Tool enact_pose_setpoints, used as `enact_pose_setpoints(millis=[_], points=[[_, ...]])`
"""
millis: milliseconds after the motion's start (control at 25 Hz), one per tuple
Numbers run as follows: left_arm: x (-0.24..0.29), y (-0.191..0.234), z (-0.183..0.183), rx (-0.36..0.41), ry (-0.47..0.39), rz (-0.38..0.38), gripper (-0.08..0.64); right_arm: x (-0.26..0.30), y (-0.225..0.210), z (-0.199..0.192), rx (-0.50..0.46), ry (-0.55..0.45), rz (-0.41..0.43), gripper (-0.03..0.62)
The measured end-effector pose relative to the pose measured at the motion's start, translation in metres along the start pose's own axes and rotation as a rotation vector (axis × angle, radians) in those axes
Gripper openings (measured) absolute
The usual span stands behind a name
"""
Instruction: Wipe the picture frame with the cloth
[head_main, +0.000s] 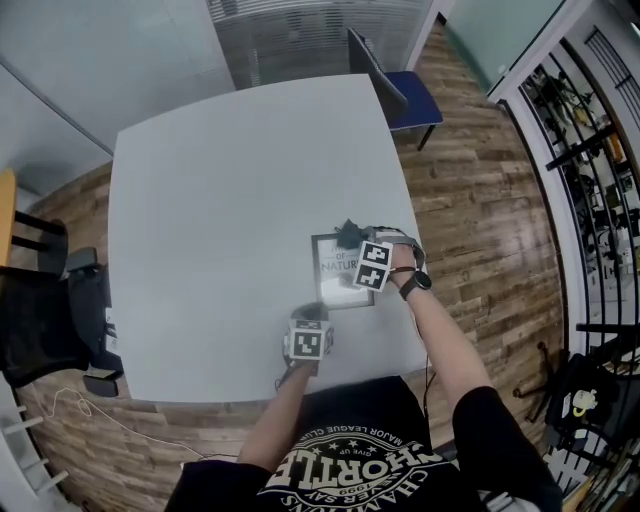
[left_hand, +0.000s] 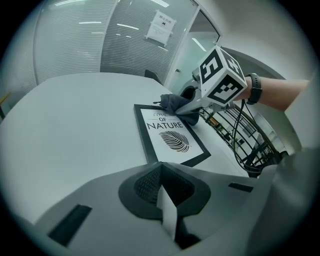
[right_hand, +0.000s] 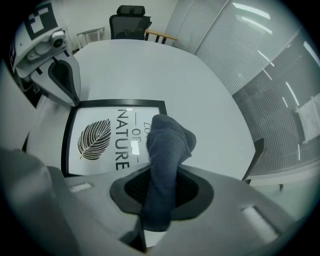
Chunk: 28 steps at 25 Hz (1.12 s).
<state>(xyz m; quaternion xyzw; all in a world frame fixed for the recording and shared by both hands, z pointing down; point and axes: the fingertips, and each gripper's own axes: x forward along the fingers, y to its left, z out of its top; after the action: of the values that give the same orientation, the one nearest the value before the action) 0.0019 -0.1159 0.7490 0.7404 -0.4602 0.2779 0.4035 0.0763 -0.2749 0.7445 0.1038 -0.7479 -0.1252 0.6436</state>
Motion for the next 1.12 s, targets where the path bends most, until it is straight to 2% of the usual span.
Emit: enact_pose_setpoints(millis=[200,440,560,680,840,1120], points=[[0.0,-0.005,0.001,-0.006,-0.001,-0.014,0.005,-0.007,0.003,0.008,0.027,-0.019,-0.012,0.078],[-0.003,-0.005,0.003,-0.015,-0.012,-0.036,0.005,-0.021,0.014,0.084,-0.009,-0.156,-0.01,0.078],[0.0,-0.006,0.001,-0.018,-0.004,-0.053,0.005,-0.017,0.023,0.114,-0.049,-0.173,-0.003,0.078],[0.0,-0.003,-0.001,-0.03,-0.005,-0.061,0.005,-0.007,0.03,0.127,-0.069,-0.158,0.0,0.078],[-0.001,-0.001,-0.001,-0.028,-0.004,-0.062,0.005,0.004,0.035,0.117,-0.076,-0.111,-0.003,0.078],[0.0,-0.002,0.0,-0.03,-0.007,-0.058,0.005,0.002,0.03,0.058,-0.046,-0.032,-0.016,0.078]])
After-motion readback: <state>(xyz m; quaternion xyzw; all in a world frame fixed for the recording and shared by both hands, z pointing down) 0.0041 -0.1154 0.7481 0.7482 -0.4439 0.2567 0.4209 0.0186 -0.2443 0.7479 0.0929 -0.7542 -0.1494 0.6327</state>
